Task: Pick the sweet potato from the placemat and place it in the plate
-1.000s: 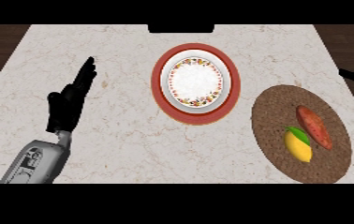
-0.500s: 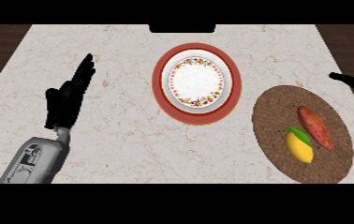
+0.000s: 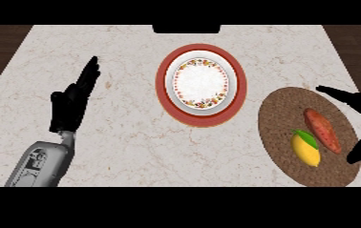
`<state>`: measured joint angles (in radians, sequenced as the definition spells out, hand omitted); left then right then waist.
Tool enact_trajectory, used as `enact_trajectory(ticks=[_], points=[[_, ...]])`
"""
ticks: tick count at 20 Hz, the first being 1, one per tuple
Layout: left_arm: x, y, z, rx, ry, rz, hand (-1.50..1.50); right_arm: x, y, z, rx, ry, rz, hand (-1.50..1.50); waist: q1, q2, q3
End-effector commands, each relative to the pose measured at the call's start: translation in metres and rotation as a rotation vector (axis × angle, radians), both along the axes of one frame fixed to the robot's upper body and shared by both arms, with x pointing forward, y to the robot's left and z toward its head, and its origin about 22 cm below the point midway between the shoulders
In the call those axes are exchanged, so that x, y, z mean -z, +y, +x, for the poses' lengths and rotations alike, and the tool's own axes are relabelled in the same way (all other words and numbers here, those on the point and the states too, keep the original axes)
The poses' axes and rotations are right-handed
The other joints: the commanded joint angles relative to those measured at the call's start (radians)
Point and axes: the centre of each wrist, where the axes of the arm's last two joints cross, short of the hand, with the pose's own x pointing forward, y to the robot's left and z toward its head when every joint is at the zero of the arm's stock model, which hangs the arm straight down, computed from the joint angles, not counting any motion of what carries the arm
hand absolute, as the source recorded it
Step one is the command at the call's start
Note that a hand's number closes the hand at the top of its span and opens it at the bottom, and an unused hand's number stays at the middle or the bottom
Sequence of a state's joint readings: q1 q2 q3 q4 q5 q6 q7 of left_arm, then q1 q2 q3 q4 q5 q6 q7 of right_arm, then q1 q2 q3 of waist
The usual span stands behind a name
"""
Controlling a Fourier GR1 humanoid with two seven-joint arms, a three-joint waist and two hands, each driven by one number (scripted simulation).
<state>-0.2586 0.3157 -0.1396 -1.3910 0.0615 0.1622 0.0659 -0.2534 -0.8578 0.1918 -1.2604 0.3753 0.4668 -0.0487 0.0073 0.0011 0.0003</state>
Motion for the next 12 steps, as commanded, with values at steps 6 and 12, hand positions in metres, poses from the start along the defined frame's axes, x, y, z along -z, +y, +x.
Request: enact_trajectory(ticks=[6,12], points=[[0.006,0.003,-0.022,-0.013,-0.006,0.010,0.00,0.044,0.001,0.008,-0.005,0.071,-0.030,-1.50,0.000,-0.001,0.000],[-0.010,-0.004,-0.001,-0.006,0.001,-0.012,0.00,0.051,-0.008,0.015,-0.001,0.079,-0.065,-1.50,-0.005,-0.001,0.000]])
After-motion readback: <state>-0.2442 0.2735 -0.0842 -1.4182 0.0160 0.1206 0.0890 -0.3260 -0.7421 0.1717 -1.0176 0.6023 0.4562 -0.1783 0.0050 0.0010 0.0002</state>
